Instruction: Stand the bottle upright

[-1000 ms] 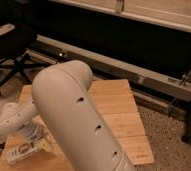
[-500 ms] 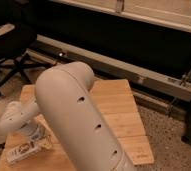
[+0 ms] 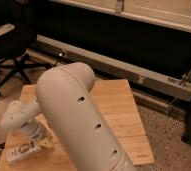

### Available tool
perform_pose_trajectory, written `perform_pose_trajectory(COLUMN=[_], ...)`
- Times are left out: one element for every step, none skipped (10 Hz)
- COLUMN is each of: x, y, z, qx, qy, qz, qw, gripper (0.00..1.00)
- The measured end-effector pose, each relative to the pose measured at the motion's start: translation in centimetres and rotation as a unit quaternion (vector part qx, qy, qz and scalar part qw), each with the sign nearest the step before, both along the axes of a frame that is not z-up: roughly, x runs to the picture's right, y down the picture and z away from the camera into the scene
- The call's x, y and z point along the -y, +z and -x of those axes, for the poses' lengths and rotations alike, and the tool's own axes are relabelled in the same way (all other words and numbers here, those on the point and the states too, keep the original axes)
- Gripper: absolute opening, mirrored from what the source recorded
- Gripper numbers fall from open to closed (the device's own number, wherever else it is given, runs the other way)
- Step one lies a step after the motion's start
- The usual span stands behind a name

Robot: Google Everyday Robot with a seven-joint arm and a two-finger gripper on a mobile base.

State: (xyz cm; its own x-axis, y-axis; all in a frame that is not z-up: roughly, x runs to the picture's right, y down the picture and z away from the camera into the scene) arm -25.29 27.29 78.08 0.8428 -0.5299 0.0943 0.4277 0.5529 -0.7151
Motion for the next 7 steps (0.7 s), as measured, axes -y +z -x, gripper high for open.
perform_pose_trajectory(x=[0.01,0.05,0.07,0.13,0.18,0.26,0.41], y=[0.08,0.15,0.33,0.37,0.41,0.4,0.43], z=[0.03,0.1,0.0,0.07,0.1,0.19,0.18], qx=[0.0,0.0,-0.001,0.0,0.001,0.002,0.002], qy=[0.001,0.002,0.003,0.004,0.005,0.004,0.004], qz=[0.002,0.004,0.006,0.007,0.008,0.009,0.009], qw=[1.0,1.0,1.0,1.0,1.0,1.0,1.0], gripper=[0.46,0.39,0.32,0.32,0.32,0.32,0.32])
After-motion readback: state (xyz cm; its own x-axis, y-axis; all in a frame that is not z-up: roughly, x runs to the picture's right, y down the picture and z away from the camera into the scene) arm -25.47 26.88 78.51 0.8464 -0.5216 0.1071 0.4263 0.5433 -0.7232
